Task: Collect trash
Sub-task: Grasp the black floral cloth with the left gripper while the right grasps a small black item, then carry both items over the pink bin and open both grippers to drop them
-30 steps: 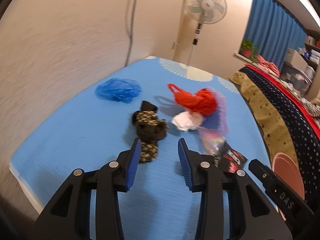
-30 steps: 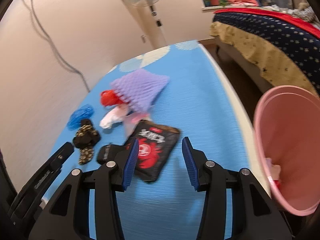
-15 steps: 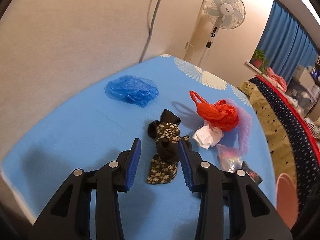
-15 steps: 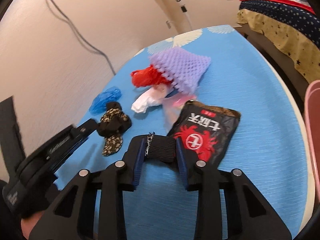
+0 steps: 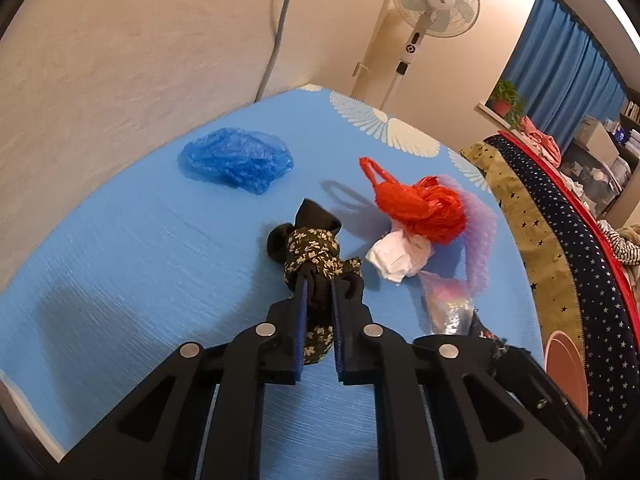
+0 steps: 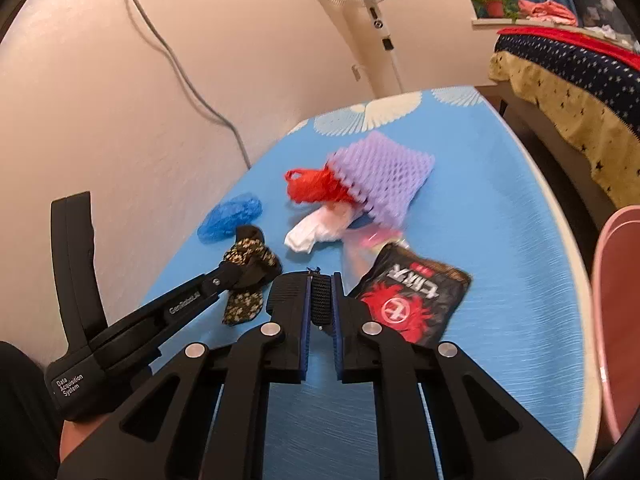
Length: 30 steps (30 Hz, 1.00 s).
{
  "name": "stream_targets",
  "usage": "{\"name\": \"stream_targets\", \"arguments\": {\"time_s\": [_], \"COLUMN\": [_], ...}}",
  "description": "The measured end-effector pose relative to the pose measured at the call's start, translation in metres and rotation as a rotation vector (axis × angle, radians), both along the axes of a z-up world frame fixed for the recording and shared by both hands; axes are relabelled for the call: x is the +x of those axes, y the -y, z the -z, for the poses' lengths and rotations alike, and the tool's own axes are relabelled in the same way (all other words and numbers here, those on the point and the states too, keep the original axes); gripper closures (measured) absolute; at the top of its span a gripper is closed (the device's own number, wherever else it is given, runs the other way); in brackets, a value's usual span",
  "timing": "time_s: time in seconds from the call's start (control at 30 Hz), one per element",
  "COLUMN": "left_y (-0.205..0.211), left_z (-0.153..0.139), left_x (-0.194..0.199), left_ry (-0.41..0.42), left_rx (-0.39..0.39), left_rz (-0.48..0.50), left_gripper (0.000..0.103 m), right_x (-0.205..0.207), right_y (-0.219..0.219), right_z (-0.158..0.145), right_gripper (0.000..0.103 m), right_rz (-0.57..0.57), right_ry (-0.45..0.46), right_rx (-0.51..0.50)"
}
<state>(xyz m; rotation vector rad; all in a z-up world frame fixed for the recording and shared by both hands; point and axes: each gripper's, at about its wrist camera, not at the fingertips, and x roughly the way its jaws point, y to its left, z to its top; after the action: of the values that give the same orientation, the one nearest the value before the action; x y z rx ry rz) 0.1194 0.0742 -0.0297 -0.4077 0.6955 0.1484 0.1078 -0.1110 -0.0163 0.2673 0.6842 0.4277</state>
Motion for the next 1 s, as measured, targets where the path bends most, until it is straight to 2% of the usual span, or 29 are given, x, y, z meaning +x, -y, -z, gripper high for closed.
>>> {"name": "stream_targets", "arguments": {"time_s": [0.3, 0.53, 1.0], "left_y": [0.012, 0.024, 0.067], "left_z": [-0.018, -0.031, -0.046], "left_x": [-0.015, -0.031, -0.057], "left_ry": [0.043, 0.076, 0.127], "left_rx": [0.060, 0.073, 0.122], "left_rz": [0.028, 0.072, 0.214], "left_gripper": [0.093, 0.093, 0.093], "right_x": [-0.018, -0.036, -0.067], "right_y": [0.031, 0.050, 0.099], "right_z": [-0.023, -0.034, -0.059], "right_gripper": [0.093, 0.093, 0.093], "right_rz": [0.136, 0.201, 0.342], "right_ry": [0.073, 0.107, 0.155], "right_rx": [-0.034, -0.074, -0.092]}}
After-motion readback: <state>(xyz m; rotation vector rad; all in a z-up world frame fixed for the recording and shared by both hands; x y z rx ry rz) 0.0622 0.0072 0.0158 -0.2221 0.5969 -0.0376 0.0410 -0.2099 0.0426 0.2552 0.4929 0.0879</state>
